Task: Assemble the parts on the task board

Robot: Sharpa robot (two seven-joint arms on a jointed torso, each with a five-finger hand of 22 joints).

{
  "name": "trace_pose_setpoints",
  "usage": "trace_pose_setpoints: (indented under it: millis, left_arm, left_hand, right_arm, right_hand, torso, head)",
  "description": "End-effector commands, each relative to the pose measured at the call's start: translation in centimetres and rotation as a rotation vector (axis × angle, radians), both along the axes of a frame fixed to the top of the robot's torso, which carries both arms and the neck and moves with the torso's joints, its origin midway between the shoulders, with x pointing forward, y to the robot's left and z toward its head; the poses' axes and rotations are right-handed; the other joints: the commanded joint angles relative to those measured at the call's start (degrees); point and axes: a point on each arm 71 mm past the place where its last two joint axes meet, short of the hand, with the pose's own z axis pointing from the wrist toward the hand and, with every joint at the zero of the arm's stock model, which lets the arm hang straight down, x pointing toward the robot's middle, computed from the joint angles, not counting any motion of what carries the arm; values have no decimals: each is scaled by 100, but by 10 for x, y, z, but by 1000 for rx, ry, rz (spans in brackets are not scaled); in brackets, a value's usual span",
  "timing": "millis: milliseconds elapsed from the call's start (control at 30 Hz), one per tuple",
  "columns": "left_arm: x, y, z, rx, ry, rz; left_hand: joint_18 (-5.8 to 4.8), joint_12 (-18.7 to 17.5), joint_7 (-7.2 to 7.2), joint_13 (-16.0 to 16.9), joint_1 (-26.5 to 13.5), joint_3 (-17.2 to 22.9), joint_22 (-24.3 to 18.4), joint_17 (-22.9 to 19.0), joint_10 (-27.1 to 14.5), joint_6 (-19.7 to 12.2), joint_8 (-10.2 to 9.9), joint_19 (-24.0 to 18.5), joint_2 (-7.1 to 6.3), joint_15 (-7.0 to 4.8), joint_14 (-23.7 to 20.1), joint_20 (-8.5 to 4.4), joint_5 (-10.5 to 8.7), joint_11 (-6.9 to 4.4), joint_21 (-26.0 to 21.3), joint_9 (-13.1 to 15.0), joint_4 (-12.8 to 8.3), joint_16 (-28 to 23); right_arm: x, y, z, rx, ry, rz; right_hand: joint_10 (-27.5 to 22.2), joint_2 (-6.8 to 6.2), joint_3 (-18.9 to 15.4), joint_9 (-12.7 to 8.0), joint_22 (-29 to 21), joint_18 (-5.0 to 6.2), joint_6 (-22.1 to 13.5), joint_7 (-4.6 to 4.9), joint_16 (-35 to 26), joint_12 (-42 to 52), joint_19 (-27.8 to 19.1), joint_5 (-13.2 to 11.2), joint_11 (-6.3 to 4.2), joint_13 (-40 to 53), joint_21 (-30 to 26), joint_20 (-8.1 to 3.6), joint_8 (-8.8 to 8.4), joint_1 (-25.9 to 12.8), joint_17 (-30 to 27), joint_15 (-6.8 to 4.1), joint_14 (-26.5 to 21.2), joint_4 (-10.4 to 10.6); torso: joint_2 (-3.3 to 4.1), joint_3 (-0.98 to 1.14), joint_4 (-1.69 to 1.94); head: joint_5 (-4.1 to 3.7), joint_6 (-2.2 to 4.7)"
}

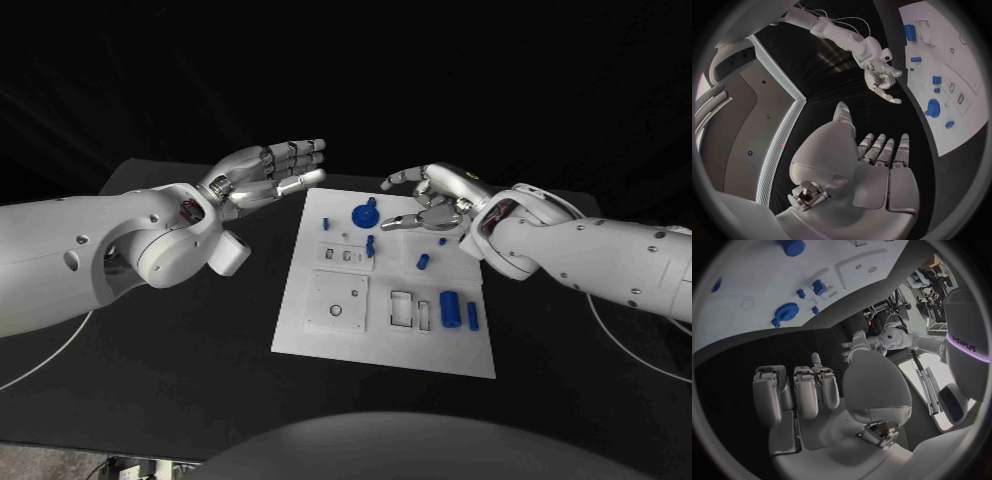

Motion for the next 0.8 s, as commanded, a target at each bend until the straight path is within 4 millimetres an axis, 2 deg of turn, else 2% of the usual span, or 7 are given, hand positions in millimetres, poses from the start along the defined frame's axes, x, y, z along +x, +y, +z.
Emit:
trace_pose_setpoints:
  millis: [33,200,267,400,467,633,800]
  left_arm:
    - [1,-1,1,121,-98,32]
    - [4,2,7,254,-167,59]
    - [9,2,13,316,-199,62]
    - [18,-5,23,486,-236,24]
    - [23,-11,28,612,-239,-17]
    - [32,-26,29,910,-224,-103]
    - [41,-42,26,1108,-172,-123]
  left_hand:
    - [68,463,65,88,-301,17,179,159,398,112,55,659,-182,61,678,-11,-522,95,435,12,8,739]
    - [132,1871,148,531,-664,63,855,931,2112,326,127,3354,-329,-13,3453,-147,-524,92,2016,42,-73,2947]
    - [124,2675,184,872,-788,-15,1167,1385,3162,579,230,4298,-351,-376,4396,-379,-565,-174,2665,74,-35,3887]
    - [55,4496,231,1880,-1140,-162,1841,2397,4276,2115,886,4980,-331,-883,4964,-931,-460,-803,3751,288,-16,5487]
    - [3,5063,185,2285,-1301,-243,2215,4003,4284,2465,999,4832,-382,-951,5664,-975,-568,-754,4186,322,-2,6435]
    - [-546,7765,37,8455,-1895,-427,6420,8818,7956,3479,1390,6775,-259,-1111,8507,-1139,-536,-961,7062,485,8,8238]
    - [-863,7808,-190,8669,-2373,-601,8279,8819,8066,4676,1836,7774,-103,-1183,8508,-1200,-517,-1045,8064,717,-37,8238]
  right_arm:
    - [-6,-14,18,108,-76,23]
    - [-15,-46,34,137,-128,-30]
    - [-16,-56,38,144,-130,-55]
    - [-18,-67,39,148,-121,-85]
    - [-18,-69,39,147,-110,-94]
    - [-19,-70,39,148,-98,-106]
    - [-18,-69,37,143,-77,-107]
  right_hand:
    - [597,165,-73,-16,1415,-10,91,-6,20,22,381,-20,30,1510,73,11,46,-294,1506,30,607,-6]
    - [597,793,-65,-14,1486,-64,348,19,20,22,541,-21,48,1510,249,20,166,-565,1506,41,607,-39]
    - [597,932,-82,-20,1503,-78,395,13,20,22,580,-16,43,1510,292,20,185,-577,1506,38,607,-34]
    - [597,1157,-125,-40,1507,-80,449,26,20,22,587,3,53,1510,300,26,205,-584,1506,45,607,-39]
    - [597,1237,-146,-54,1507,-80,457,32,20,22,587,13,59,1510,300,31,204,-555,1506,50,607,-37]
    - [597,1409,-197,-88,1507,-80,465,42,20,22,587,152,69,1510,300,41,198,-499,1506,61,607,-38]
    - [597,1461,-232,-101,1507,-80,476,43,20,22,587,227,70,1510,300,44,199,-480,1506,63,607,-40]
  torso:
    - [-21,1,-36]
    - [-45,39,-102]
    - [-53,61,-134]
    - [-82,96,-211]
    - [-83,112,-267]
    - [-84,168,-367]
    - [-84,194,-428]
  head:
    - [-2,-1]
    - [23,-1]
    - [38,-1]
    - [101,-1]
    - [132,-1]
    - [153,-1]
    - [195,-1]
